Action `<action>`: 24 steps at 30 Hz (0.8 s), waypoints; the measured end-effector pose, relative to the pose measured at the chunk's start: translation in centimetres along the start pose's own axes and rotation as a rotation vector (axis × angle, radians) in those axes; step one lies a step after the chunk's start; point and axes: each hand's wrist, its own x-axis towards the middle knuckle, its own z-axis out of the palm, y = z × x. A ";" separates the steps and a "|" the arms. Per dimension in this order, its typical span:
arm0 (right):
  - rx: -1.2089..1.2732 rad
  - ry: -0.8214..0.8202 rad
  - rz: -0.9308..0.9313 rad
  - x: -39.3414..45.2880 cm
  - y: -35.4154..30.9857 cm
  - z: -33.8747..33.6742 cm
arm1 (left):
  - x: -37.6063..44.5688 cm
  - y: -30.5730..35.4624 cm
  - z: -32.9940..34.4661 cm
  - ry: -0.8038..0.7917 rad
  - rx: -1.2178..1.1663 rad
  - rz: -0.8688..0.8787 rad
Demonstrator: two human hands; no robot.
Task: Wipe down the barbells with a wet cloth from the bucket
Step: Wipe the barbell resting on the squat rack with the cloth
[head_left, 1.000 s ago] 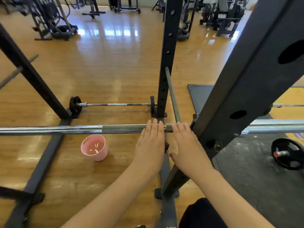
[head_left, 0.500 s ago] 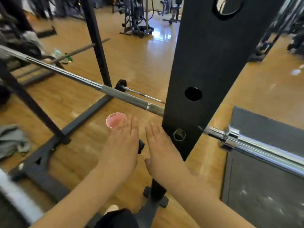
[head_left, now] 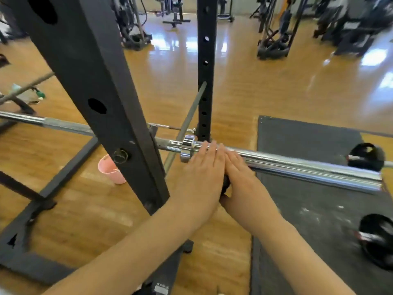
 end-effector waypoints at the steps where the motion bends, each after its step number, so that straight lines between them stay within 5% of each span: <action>1: 0.007 0.038 0.035 -0.6 1.2 -0.8 | 0.8 1.3 0.0 0.043 -0.017 0.061; 14: 0.037 0.319 0.261 -3.5 6.5 -3.7 | 7.4 5.6 2.3 0.145 -0.178 0.544; 20: -0.234 0.723 0.279 -3.6 5.8 -1.4 | 8.7 3.6 3.9 0.346 -0.343 0.581; 24: 0.012 0.735 0.233 -3.6 6.3 -1.4 | 9.3 4.6 3.9 0.432 -0.554 0.641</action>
